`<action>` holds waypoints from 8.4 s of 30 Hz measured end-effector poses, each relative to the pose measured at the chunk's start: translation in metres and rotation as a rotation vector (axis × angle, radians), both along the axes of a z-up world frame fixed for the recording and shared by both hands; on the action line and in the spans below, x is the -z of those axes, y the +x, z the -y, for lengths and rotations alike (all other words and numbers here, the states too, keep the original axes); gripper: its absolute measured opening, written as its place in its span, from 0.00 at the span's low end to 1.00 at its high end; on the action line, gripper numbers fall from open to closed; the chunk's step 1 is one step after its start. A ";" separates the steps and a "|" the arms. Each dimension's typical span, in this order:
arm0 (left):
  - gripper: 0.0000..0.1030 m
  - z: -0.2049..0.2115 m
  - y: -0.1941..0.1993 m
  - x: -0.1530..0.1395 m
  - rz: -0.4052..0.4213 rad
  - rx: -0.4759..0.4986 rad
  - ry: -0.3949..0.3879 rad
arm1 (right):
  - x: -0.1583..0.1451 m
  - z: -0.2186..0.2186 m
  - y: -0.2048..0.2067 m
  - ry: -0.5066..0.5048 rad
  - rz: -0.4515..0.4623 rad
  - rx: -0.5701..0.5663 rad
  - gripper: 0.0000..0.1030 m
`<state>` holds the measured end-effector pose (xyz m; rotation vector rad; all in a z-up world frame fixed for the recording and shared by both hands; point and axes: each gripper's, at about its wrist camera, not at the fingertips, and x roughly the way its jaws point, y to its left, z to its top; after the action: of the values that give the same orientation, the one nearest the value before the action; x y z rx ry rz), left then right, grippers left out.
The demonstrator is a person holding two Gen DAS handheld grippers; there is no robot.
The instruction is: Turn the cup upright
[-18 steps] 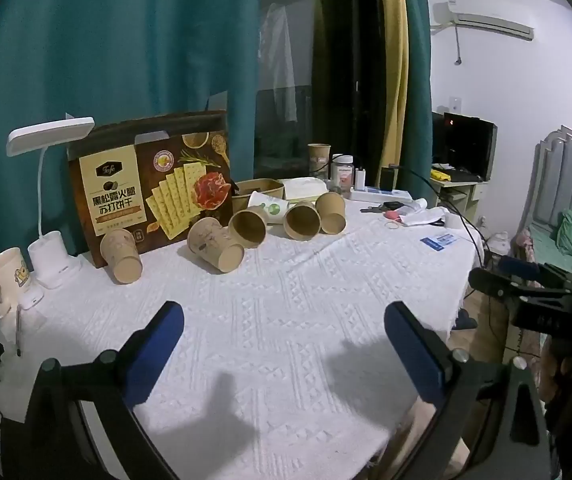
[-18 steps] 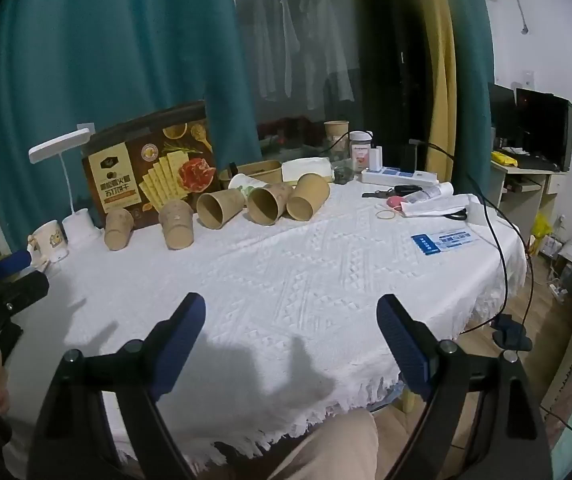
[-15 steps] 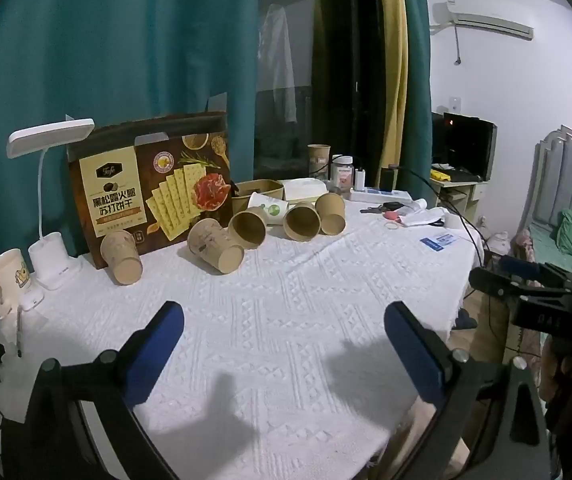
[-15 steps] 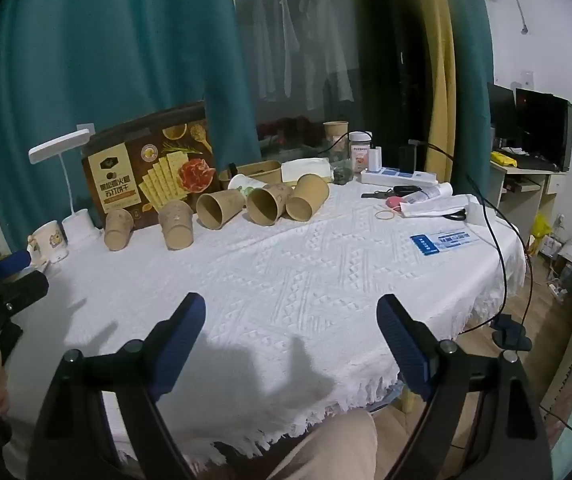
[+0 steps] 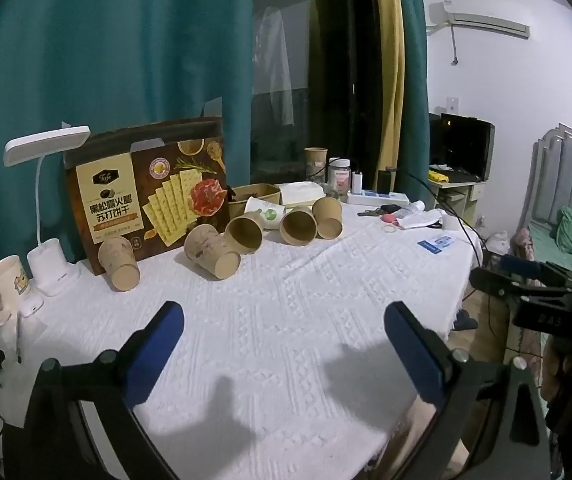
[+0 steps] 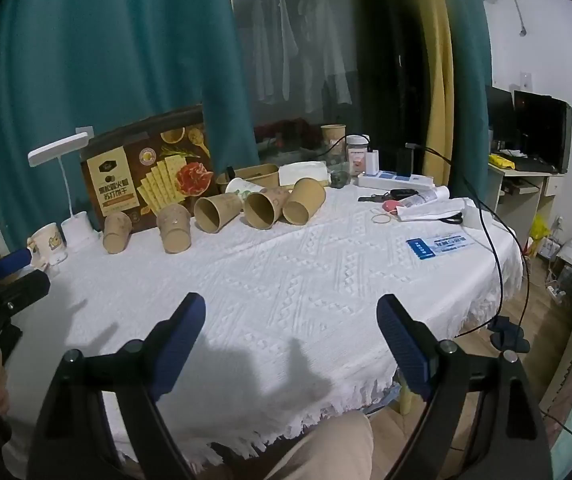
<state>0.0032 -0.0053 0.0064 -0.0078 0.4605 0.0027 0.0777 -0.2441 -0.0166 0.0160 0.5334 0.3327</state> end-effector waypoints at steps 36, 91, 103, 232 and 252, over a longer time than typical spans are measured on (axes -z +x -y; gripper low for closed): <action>0.98 0.003 0.004 -0.004 0.003 0.008 0.007 | 0.000 0.001 0.005 -0.002 0.002 0.003 0.83; 0.98 0.054 0.178 0.018 -0.227 0.105 0.142 | 0.051 0.065 0.143 -0.004 -0.086 0.106 0.83; 0.97 0.096 0.326 0.035 -0.309 0.204 0.149 | 0.066 0.092 0.241 -0.014 -0.082 0.113 0.83; 0.77 -0.114 0.048 0.094 -0.335 -0.125 -0.224 | 0.071 -0.144 0.090 -0.178 0.032 -0.277 0.67; 0.77 -0.083 0.056 0.102 -0.377 -0.079 -0.218 | 0.089 -0.130 0.050 -0.253 0.005 -0.318 0.68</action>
<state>0.0591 0.0780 -0.0955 -0.2434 0.8351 0.0322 0.1279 -0.1136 -0.1060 -0.3173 0.5706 0.5726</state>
